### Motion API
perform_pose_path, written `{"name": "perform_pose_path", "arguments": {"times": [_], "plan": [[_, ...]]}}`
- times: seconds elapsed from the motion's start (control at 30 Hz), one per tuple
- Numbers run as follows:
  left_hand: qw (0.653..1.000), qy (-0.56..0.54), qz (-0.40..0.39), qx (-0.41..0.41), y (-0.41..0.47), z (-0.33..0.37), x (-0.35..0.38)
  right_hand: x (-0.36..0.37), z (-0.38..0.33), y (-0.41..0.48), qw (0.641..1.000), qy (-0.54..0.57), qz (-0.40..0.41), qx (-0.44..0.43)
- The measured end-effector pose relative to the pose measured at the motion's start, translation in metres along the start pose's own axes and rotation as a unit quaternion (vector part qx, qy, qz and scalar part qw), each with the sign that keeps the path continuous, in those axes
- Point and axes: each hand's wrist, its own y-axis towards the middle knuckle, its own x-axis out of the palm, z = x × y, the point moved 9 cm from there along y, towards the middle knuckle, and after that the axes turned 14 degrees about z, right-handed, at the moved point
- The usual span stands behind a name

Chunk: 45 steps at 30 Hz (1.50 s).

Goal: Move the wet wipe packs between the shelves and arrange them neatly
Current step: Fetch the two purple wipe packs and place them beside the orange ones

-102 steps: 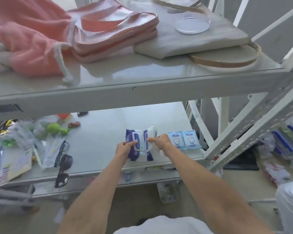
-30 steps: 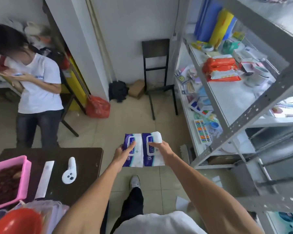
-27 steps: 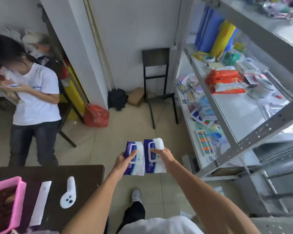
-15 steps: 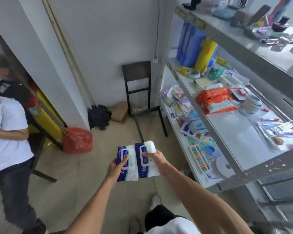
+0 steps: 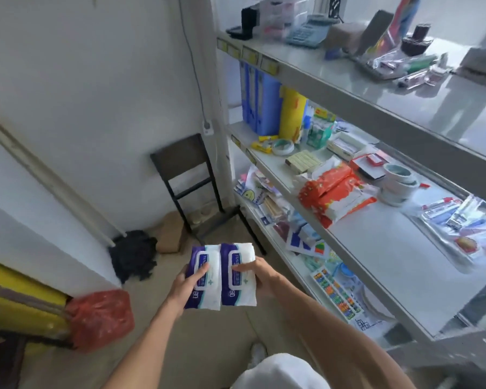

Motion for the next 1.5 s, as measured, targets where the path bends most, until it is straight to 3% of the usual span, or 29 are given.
{"name": "perform_pose_path", "arguments": {"times": [0.17, 0.3, 0.43, 0.63, 0.8, 1.0, 1.1, 1.23, 1.3, 1.4, 1.5], "plan": [[0.992, 0.050, -0.115, -0.008, 0.032, 0.043, 0.117, -0.093, -0.028, 0.009, 0.990, 0.112, 0.081, -0.010], [0.968, 0.108, -0.226, 0.005, 0.034, 0.063, 0.228, -0.180, -0.020, -0.007, 0.962, 0.212, 0.170, -0.022], [0.928, 0.166, -0.334, 0.017, 0.009, 0.069, 0.335, -0.258, -0.001, -0.037, 0.906, 0.299, 0.298, -0.037], [0.850, 0.228, -0.474, 0.030, -0.032, 0.076, 0.439, -0.343, 0.003, -0.071, 0.811, 0.323, 0.484, -0.058], [0.814, 0.298, -0.499, 0.008, -0.047, 0.077, 0.483, -0.388, 0.028, -0.066, 0.781, 0.315, 0.538, -0.045], [0.799, 0.411, -0.438, 0.006, -0.060, 0.052, 0.495, -0.397, 0.027, -0.089, 0.754, 0.291, 0.590, 0.000], [0.796, 0.409, -0.446, 0.037, -0.070, 0.063, 0.520, -0.411, 0.027, -0.097, 0.722, 0.292, 0.627, -0.013], [0.787, 0.414, -0.430, 0.155, -0.062, 0.092, 0.561, -0.417, 0.011, -0.088, 0.713, 0.257, 0.651, -0.027], [0.749, 0.463, -0.402, 0.251, -0.049, 0.103, 0.573, -0.420, 0.002, -0.081, 0.711, 0.208, 0.671, -0.012], [0.610, 0.552, -0.360, 0.439, -0.050, 0.127, 0.573, -0.424, -0.012, -0.074, 0.710, 0.109, 0.695, 0.018], [0.491, 0.580, -0.301, 0.576, -0.054, 0.130, 0.573, -0.427, -0.018, -0.078, 0.672, -0.017, 0.739, 0.052]]}}
